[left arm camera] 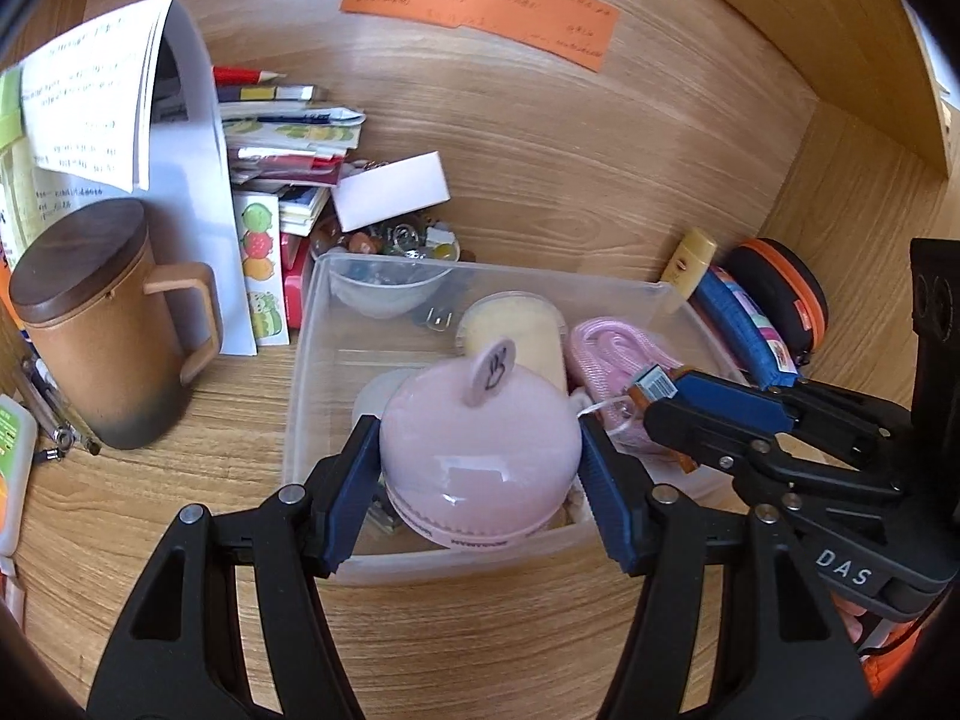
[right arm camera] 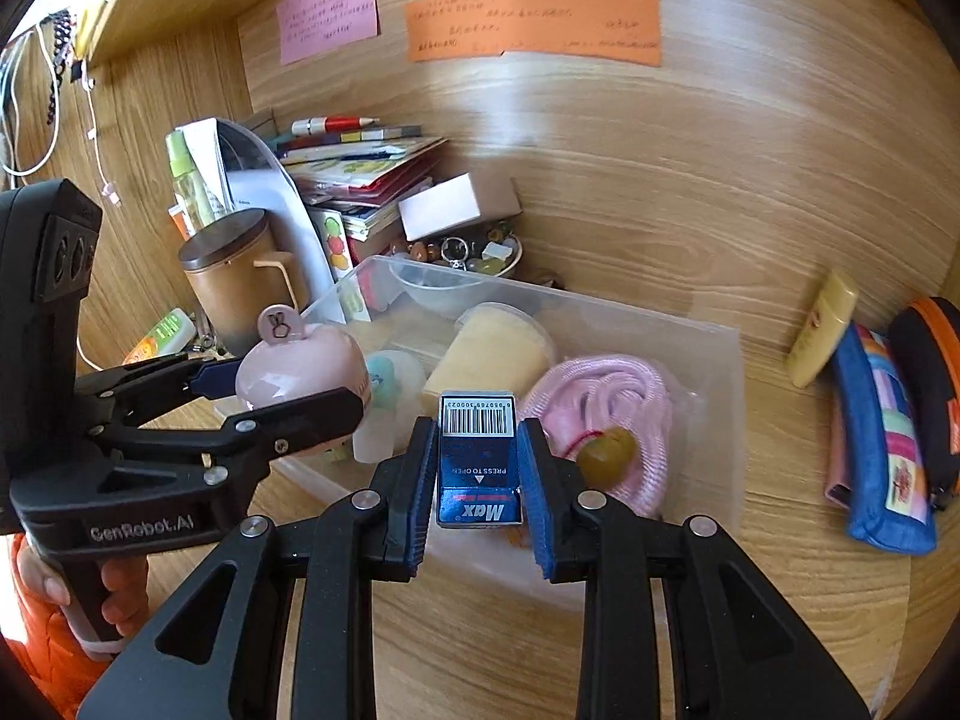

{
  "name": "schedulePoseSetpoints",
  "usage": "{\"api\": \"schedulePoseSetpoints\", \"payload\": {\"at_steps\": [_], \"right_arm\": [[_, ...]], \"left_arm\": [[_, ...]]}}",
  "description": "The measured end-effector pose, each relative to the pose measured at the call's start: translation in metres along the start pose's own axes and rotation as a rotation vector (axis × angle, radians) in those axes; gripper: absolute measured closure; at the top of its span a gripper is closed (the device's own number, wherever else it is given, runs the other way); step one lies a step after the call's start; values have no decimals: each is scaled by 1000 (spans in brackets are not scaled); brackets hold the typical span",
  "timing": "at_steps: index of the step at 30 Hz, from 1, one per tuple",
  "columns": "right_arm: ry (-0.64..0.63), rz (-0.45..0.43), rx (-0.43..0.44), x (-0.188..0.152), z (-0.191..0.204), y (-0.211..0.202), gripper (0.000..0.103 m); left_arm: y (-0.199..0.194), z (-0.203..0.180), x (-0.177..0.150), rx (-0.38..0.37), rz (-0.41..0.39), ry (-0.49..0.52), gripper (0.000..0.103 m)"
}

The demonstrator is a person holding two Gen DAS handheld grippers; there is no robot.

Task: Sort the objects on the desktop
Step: 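Carry the pink container and blue card over the clear bin with both grippers, then open both grippers to release the pink container and card into the bin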

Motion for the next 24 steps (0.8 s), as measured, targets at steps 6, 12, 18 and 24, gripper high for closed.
{"api": "schedulePoseSetpoints", "payload": {"at_steps": [6, 12, 18, 24], "right_arm": [[-16, 26, -9, 1, 4, 15, 78], [-29, 39, -23, 0, 4, 21, 78], [-60, 37, -52, 0, 7, 22, 78], [-62, 30, -58, 1, 8, 15, 75]], "left_arm": [[1, 3, 3, 10, -6, 7, 40], [7, 8, 1, 9, 14, -6, 40], [7, 8, 1, 20, 15, -1, 39], [2, 8, 1, 34, 3, -2, 34]]}}
Point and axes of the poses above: each gripper's, at about its wrist camera, not at the fingertips, and y roughly the way its jaws point, z to its left, x to its top, the point moved 3 cm from there along y, roughly the way its jaws point, and after that the axes turned 2 degrees about -y, right-handed, at the moved point
